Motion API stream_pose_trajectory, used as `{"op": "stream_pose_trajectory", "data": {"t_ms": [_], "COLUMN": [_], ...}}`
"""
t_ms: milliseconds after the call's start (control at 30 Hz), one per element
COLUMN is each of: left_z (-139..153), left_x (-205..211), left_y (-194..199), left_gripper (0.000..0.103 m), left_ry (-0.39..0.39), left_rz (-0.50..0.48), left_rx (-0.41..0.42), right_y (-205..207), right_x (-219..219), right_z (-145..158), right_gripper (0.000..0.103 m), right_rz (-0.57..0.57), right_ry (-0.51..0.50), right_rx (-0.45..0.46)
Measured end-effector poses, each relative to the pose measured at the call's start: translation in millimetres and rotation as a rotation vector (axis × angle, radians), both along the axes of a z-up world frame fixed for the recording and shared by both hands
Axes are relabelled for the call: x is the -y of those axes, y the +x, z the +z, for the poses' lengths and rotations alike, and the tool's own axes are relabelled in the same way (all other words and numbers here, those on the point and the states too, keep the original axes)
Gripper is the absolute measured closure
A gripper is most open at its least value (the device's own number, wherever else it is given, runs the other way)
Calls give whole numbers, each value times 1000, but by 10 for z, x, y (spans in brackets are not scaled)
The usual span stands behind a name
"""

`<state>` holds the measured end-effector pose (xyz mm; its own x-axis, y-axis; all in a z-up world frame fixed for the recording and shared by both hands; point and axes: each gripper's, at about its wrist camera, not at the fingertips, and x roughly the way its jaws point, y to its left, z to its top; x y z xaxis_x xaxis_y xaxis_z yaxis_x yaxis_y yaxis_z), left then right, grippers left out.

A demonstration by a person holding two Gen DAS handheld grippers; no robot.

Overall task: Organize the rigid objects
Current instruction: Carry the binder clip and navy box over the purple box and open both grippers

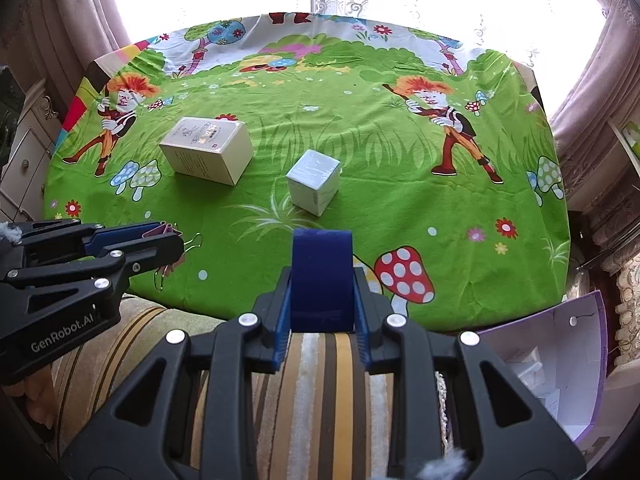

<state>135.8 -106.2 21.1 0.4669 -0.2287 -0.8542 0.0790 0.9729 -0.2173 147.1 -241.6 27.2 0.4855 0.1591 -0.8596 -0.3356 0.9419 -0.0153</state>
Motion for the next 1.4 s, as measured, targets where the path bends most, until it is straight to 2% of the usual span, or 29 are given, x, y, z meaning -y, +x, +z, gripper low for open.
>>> {"op": "stream_pose_trajectory", "data": {"t_ms": [333, 600, 867, 1400], "left_z": [57, 101, 87, 99], "left_x": [509, 996, 1460, 2123], "left_y": [-48, -113, -155, -135], "left_gripper": [84, 84, 84, 84], "left_ry": [1, -5, -37, -136], "left_rz": [-90, -193, -285, -402], "left_rx": [3, 11, -7, -24], "right_y": [-223, -389, -510, -617], "right_x": [527, 1032, 1525, 2106], "right_z": [73, 170, 174, 320], "right_gripper": [72, 72, 72, 72], "right_rz": [-96, -196, -313, -468], "right_ry": [23, -8, -69, -116], "right_rx": [10, 39, 56, 105]}}
